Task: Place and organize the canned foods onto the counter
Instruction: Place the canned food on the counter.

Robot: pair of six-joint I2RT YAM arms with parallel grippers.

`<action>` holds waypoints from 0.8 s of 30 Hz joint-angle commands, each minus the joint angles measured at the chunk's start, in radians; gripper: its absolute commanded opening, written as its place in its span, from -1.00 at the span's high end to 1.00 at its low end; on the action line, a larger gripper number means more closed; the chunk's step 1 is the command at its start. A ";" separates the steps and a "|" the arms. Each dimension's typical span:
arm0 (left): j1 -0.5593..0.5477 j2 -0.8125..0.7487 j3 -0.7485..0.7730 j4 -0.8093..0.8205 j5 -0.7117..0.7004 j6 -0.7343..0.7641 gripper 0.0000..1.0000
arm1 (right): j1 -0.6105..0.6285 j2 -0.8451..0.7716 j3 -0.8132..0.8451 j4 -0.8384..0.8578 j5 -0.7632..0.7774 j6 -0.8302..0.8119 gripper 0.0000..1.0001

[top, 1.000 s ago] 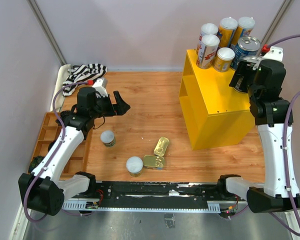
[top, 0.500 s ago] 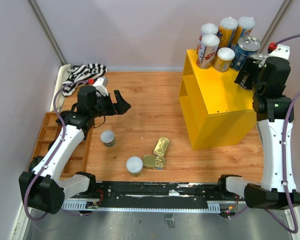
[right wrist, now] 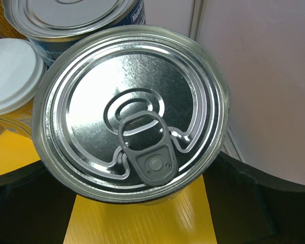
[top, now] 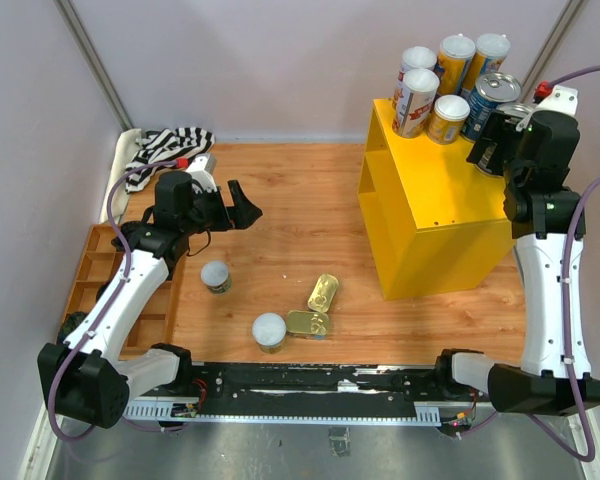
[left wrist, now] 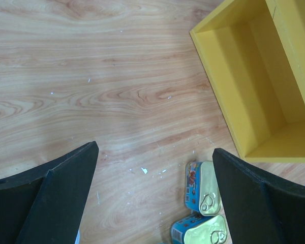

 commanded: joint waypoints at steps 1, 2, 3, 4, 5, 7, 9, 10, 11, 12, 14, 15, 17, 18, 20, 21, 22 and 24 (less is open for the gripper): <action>0.005 -0.001 0.020 0.020 0.019 0.011 -0.99 | -0.015 0.006 -0.017 0.006 -0.027 0.013 -0.89; 0.005 -0.002 0.020 0.019 0.019 0.012 -0.99 | -0.015 0.002 -0.018 0.006 -0.026 0.013 -0.96; 0.005 -0.003 0.020 0.019 0.019 0.012 -0.99 | -0.015 -0.004 -0.020 0.006 -0.023 0.013 -0.99; 0.006 -0.005 0.019 0.019 0.022 0.013 -0.99 | -0.015 -0.009 -0.019 0.006 -0.020 0.015 -0.97; 0.005 -0.005 0.018 0.019 0.024 0.014 -0.99 | -0.015 -0.016 -0.018 0.005 -0.017 0.014 -0.97; 0.005 -0.009 0.014 0.019 0.037 0.017 -0.99 | -0.015 -0.030 -0.010 -0.005 -0.014 0.015 -0.97; 0.005 -0.019 0.002 0.028 0.077 0.028 -0.99 | -0.015 -0.045 0.004 -0.024 -0.009 0.021 -0.97; 0.005 -0.026 -0.008 0.034 0.111 0.036 -0.99 | -0.015 -0.058 0.007 -0.032 -0.005 0.026 -0.97; 0.002 -0.033 -0.017 0.039 0.145 0.044 -0.99 | -0.015 -0.073 0.010 -0.037 -0.001 0.029 -0.97; -0.008 -0.044 -0.024 0.039 0.184 0.062 -0.99 | -0.015 -0.088 0.009 -0.040 0.005 0.037 -0.96; -0.075 -0.070 -0.030 0.015 0.171 0.117 -0.99 | -0.015 -0.125 0.008 -0.052 0.024 0.048 -0.96; -0.119 -0.083 -0.031 -0.003 0.126 0.140 -0.99 | -0.015 -0.144 0.005 -0.056 0.033 0.052 -0.97; -0.191 -0.102 -0.033 -0.039 0.048 0.176 -0.99 | -0.015 -0.182 -0.008 -0.061 0.038 0.058 -0.97; -0.211 -0.109 -0.037 -0.052 0.027 0.181 -0.99 | -0.015 -0.196 -0.013 -0.064 0.034 0.061 -0.97; -0.224 -0.129 -0.055 -0.061 0.013 0.180 -0.99 | -0.015 -0.212 -0.022 -0.082 0.017 0.075 -0.96; -0.226 -0.140 -0.066 -0.061 0.010 0.178 -0.99 | -0.015 -0.220 -0.031 -0.086 0.003 0.082 -0.97; -0.229 -0.153 -0.078 -0.060 0.011 0.173 -0.99 | -0.015 -0.228 -0.048 -0.083 -0.011 0.089 -0.97; -0.236 -0.177 -0.099 -0.061 0.015 0.164 -0.99 | -0.015 -0.238 -0.106 -0.061 -0.031 0.094 -0.97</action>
